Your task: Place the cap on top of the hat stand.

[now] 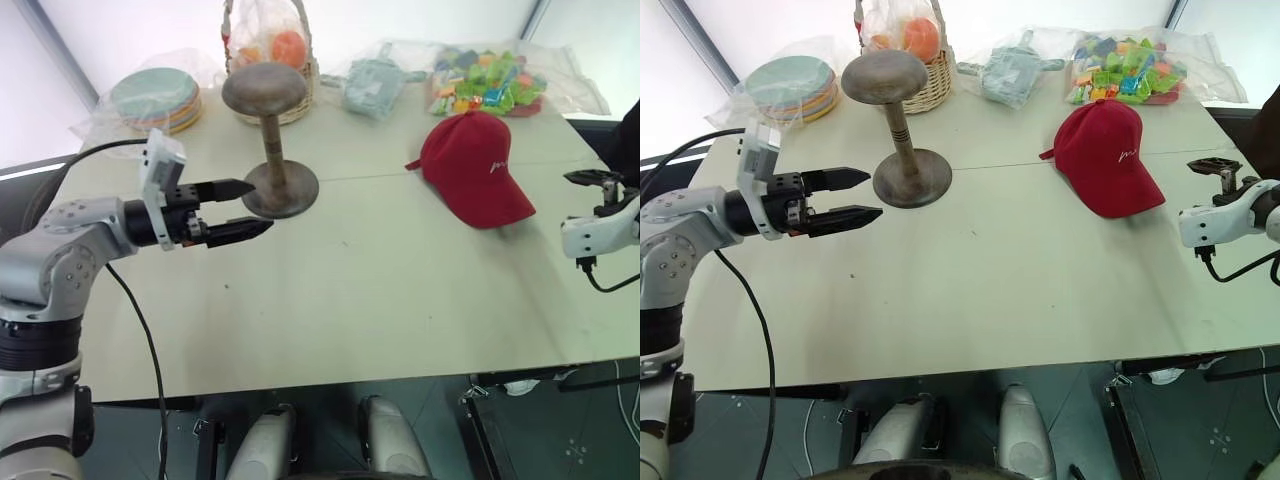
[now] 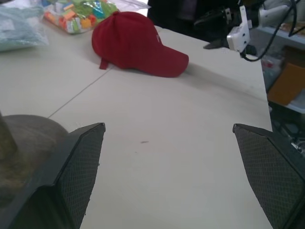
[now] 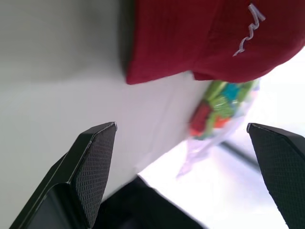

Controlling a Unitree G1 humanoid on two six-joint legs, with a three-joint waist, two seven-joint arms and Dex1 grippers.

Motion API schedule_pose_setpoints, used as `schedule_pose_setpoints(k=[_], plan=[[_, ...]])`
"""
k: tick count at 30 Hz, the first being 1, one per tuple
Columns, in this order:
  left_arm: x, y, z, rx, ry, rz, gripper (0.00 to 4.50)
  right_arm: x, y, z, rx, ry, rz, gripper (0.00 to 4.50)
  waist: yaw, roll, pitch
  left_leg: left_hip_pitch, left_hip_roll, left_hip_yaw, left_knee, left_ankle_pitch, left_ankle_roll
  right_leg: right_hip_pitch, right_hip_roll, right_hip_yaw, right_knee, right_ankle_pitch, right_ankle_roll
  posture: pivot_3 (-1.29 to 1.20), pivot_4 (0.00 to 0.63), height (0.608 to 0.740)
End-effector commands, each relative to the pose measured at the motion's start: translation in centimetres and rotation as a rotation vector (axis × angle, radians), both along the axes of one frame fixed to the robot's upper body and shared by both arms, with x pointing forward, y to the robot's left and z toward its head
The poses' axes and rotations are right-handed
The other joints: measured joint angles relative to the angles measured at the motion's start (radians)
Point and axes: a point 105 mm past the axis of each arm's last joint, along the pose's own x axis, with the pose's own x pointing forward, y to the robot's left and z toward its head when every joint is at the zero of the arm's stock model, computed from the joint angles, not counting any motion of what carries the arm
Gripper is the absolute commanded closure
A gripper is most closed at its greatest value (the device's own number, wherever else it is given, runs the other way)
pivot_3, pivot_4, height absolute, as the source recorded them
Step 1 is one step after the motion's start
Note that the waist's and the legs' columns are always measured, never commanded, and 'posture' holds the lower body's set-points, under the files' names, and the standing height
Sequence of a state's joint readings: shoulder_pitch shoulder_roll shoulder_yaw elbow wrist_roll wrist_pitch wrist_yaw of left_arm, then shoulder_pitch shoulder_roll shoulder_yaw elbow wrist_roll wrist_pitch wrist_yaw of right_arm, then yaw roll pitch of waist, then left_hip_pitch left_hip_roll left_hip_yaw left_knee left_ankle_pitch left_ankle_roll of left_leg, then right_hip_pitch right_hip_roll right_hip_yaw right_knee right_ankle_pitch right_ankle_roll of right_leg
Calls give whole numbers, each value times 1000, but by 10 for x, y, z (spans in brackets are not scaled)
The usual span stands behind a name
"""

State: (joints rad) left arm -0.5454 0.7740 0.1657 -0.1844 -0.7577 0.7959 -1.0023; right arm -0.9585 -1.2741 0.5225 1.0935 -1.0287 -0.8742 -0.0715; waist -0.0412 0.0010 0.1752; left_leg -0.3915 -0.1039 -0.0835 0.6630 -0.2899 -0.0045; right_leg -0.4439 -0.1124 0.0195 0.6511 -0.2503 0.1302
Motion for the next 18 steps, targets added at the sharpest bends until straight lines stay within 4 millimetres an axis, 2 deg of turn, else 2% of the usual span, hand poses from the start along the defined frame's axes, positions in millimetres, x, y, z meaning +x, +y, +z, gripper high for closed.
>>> schedule_pose_setpoints(k=[1, 6, 10, 13, 18], plan=[[-4, 3, 13, -18, -65, 25, 0, 3, 3, -10, -95, -17, 85, 36, -1, 0, 0, 0, 0, 0, 0, 0, 0, 0, 0, 0, 0, 0, 0, 0, 150, 740], [-5, 5, 13, -23, -73, 61, 0, 17, 26, -28, -154, -40, 217, 36, -2, 0, 0, 0, 0, 1, 0, 0, 0, 0, 0, 2, 0, 0, 0, 0, 150, 740], [-9, 10, 16, -22, -76, 80, 0, 29, 43, -35, -155, -77, 264, 36, -2, 0, 0, 0, 0, 1, 0, 0, 0, 0, 0, 2, 0, 0, 0, 0, 150, 740], [-14, 13, 20, -22, -78, 82, 0, 36, 49, -36, -149, -111, 263, 36, -1, 0, 0, 0, 0, 1, 0, 0, 0, 1, 0, 2, 0, 0, 0, 0, 150, 740], [-19, 17, 24, -12, -77, 96, 0, 38, 56, -46, -163, -92, 297, 36, -2, 0, 0, 0, 0, 1, 1, 0, 0, 1, 0, 2, -1, 0, 0, 0, 150, 740]])
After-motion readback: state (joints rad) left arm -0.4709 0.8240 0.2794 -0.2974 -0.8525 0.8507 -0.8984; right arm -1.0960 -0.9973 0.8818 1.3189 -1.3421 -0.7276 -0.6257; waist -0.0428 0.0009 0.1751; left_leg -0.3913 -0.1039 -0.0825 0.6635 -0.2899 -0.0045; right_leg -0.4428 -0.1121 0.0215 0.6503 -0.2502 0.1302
